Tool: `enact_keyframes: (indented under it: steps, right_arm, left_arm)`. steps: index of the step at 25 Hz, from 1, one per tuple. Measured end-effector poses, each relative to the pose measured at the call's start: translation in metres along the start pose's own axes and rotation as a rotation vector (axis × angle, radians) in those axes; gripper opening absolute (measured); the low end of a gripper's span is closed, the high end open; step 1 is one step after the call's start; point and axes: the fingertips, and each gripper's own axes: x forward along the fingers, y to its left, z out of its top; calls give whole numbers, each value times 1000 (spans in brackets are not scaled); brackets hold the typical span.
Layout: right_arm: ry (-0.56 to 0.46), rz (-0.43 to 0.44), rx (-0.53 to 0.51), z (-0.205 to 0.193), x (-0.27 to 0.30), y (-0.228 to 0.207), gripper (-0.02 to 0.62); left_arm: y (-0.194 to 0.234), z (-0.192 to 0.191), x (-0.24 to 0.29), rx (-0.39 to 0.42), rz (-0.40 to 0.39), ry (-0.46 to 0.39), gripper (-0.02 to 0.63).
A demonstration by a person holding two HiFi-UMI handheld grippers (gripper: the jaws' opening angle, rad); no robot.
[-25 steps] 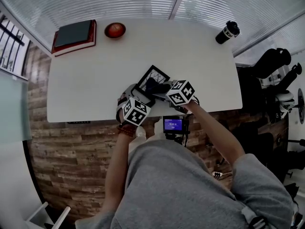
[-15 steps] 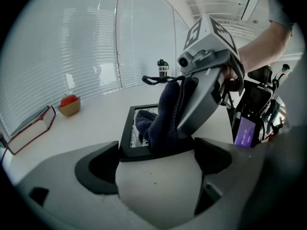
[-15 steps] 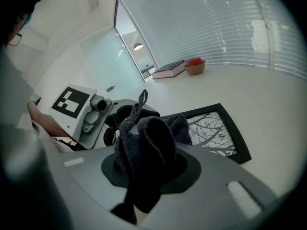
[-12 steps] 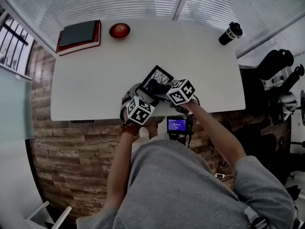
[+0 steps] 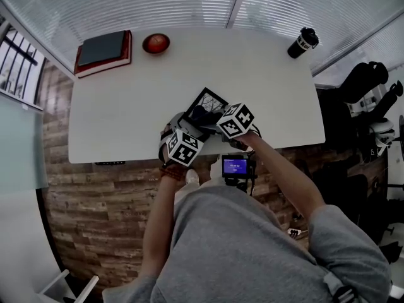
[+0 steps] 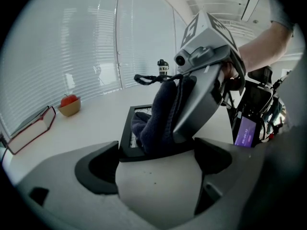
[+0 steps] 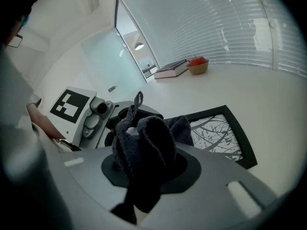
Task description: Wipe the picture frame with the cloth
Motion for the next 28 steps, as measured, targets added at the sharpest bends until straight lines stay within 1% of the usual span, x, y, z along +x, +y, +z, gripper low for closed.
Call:
enact_keyframes:
  steps: [2, 4, 6, 7, 8, 9, 11, 14, 16, 17, 18, 19, 22, 24, 28]
  right_arm:
    - [-4, 30, 19, 2, 1, 3, 103]
    - [-4, 101, 32, 4, 1, 14, 103]
    - [-20, 181, 9, 10, 0, 29, 104]
    - [-41, 200, -8, 15, -4, 33, 104]
    - [-71, 198, -22, 22, -9, 32, 104]
    - [-104, 176, -35, 30, -17, 28, 106]
    - [-157, 76, -67, 46, -35, 6, 106]
    - [-208, -153, -122, 68, -69, -45, 106]
    - [-234, -305, -132, 79, -93, -82, 107]
    - [-239, -361, -123, 82, -101, -98, 109]
    - [-237, -394, -104, 83, -106, -112, 109]
    - [-226, -408, -78, 80, -107, -123, 110]
    - [-152, -392, -17, 62, -92, -140, 114]
    - [-104, -376, 5, 52, -78, -143, 117]
    - [-61, -360, 38, 43, -59, -139, 120]
  left_arm:
    - [0, 0, 0, 0, 0, 0, 502]
    - [0, 0, 0, -1, 0, 1, 503]
    - [-1, 0, 0, -2, 0, 2, 503]
    - [-1, 0, 1, -3, 0, 2, 502]
    - [-1, 0, 1, -3, -1, 2, 503]
    - [-2, 0, 1, -2, -1, 1, 502]
    - [-2, -1, 2, -2, -2, 1, 503]
    - [-2, -1, 2, 0, -1, 1, 503]
    - [-2, 1, 2, 0, 0, 1, 503]
    - [-2, 1, 1, -1, 0, 1, 503]
    - [-2, 2, 1, -1, 0, 1, 503]
    - [-2, 2, 1, -1, 0, 2, 503]
    - [-3, 0, 1, -1, 0, 1, 503]
    - [-2, 0, 1, -1, -1, 0, 502]
    - [-3, 0, 1, -1, -3, 1, 503]
